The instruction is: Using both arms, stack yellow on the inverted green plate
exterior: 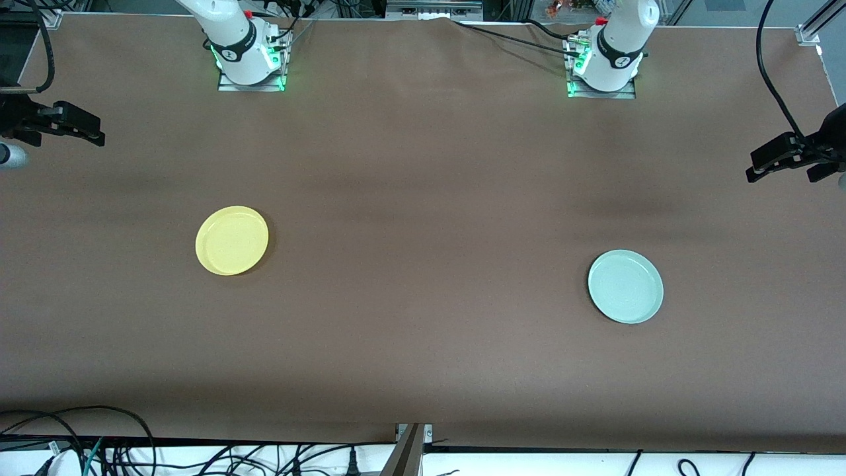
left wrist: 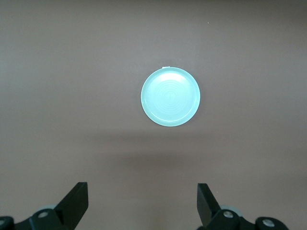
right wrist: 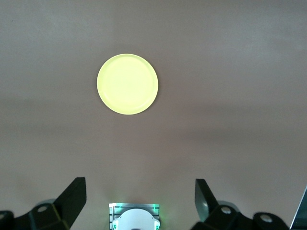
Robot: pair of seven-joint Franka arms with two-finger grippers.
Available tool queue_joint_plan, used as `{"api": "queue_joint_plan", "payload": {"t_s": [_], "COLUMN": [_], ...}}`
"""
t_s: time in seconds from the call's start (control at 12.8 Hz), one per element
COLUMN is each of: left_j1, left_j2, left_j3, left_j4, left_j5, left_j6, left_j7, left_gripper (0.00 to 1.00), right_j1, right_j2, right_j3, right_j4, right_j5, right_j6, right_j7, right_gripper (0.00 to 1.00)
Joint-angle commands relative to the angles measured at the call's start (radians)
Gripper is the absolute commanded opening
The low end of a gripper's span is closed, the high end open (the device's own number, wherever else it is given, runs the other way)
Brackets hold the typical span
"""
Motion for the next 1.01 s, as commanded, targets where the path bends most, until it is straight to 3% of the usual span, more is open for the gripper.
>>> {"api": "queue_joint_plan", "payload": {"t_s": [0.0,0.94], "left_j1": [0.005,0.007], "left_j2": [0.000,0.000], "left_j3": [-0.004,-0.004], "left_j4": [0.008,0.019], "left_j5": [0.024,0.026], "left_j6": [-0.011,-0.014], "left_j7": [0.019,0.021], "left_gripper": [1.00,1.00], "right_j1": [0.000,-0.002], "right_j2": [0.008,0.010], "right_j3": [0.000,-0.001], "right_j4": [0.018,0.018], "right_j5": [-0.017,-0.017], "right_j6": [-0.003,-0.003], "right_j7": [-0.002,-0.005], "right_gripper": [1.00,1.00]}}
